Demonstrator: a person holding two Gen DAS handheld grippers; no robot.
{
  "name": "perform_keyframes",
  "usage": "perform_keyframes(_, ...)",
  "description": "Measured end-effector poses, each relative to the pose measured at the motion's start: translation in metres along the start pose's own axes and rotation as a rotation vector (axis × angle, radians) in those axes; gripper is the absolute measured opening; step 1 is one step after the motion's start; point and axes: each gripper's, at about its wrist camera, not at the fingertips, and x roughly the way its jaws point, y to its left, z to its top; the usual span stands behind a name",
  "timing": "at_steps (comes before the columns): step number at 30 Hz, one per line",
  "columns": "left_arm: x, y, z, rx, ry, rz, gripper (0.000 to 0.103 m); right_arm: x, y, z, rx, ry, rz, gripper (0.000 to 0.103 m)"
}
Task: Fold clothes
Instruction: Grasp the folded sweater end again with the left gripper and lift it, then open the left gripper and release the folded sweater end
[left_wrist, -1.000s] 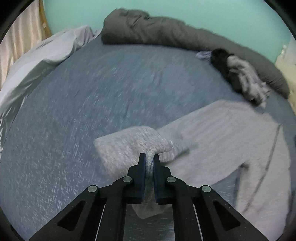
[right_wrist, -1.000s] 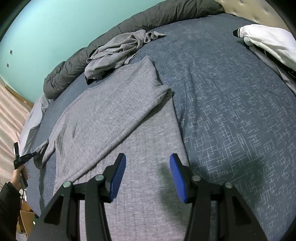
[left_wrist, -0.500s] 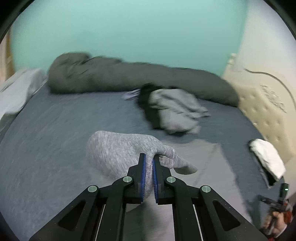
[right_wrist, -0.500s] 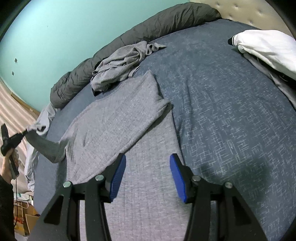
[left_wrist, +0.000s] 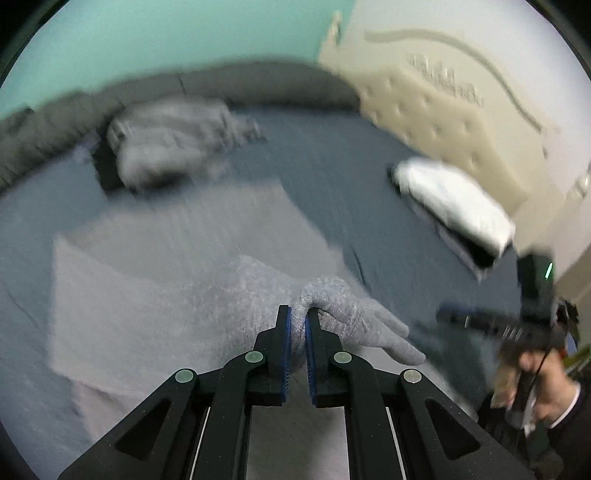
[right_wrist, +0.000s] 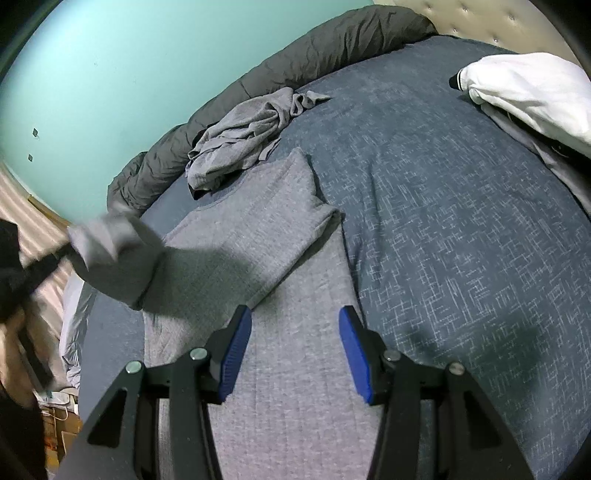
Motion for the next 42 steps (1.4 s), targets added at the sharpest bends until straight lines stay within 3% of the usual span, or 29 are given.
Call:
perform_keyframes(4, 0.052, 0.002, -0.041, -0.028, 0.142, -0.009, 0.013, 0.014, -0.003, -0.003, 0.014, 0.051, -0.015, 0.05)
perform_keyframes(7, 0.053, 0.011, -0.061, -0.056, 0.153, -0.013, 0.02, 0.028, -0.002, -0.005, 0.01, 0.096, -0.033, 0.05)
perform_keyframes(9, 0.04, 0.021, -0.067, -0.088, 0.134, -0.013, 0.042, 0.037, -0.001, -0.007, 0.006, 0.121, -0.044, 0.05)
perform_keyframes(10, 0.033, 0.027, -0.07, -0.104, 0.125, -0.012, 0.046, 0.043, -0.001, -0.008, 0.004, 0.136, -0.054, 0.05)
perform_keyframes(13, 0.021, 0.04, -0.076, -0.131, 0.107, -0.007, 0.047, 0.059, 0.003, -0.013, 0.001, 0.168, -0.065, 0.059)
perform_keyframes(18, -0.001, 0.068, -0.091, -0.191, 0.083, 0.038, 0.047, 0.084, 0.02, -0.024, -0.038, 0.233, -0.045, 0.06)
perform_keyframes(25, -0.032, 0.12, -0.115, -0.343, 0.039, 0.095, 0.047, 0.118, 0.034, -0.04, -0.108, 0.313, -0.094, 0.061)
perform_keyframes(30, -0.049, 0.152, -0.128, -0.399, 0.023, 0.156, 0.047, 0.123, 0.049, -0.053, -0.188, 0.338, -0.116, 0.061)
perform_keyframes(31, -0.051, 0.156, -0.129, -0.401, 0.023, 0.165, 0.047, 0.124, 0.051, -0.055, -0.203, 0.344, -0.122, 0.057)
perform_keyframes(35, -0.057, 0.17, -0.132, -0.41, 0.022, 0.201, 0.047, 0.121, 0.052, -0.06, -0.213, 0.344, -0.104, 0.013)
perform_keyframes(37, -0.06, 0.178, -0.133, -0.414, 0.022, 0.219, 0.047, 0.112, 0.054, -0.06, -0.235, 0.326, -0.092, 0.004)
perform_keyframes(42, -0.069, 0.196, -0.138, -0.424, 0.021, 0.263, 0.047, 0.072, 0.05, -0.049, -0.233, 0.237, -0.066, 0.003)
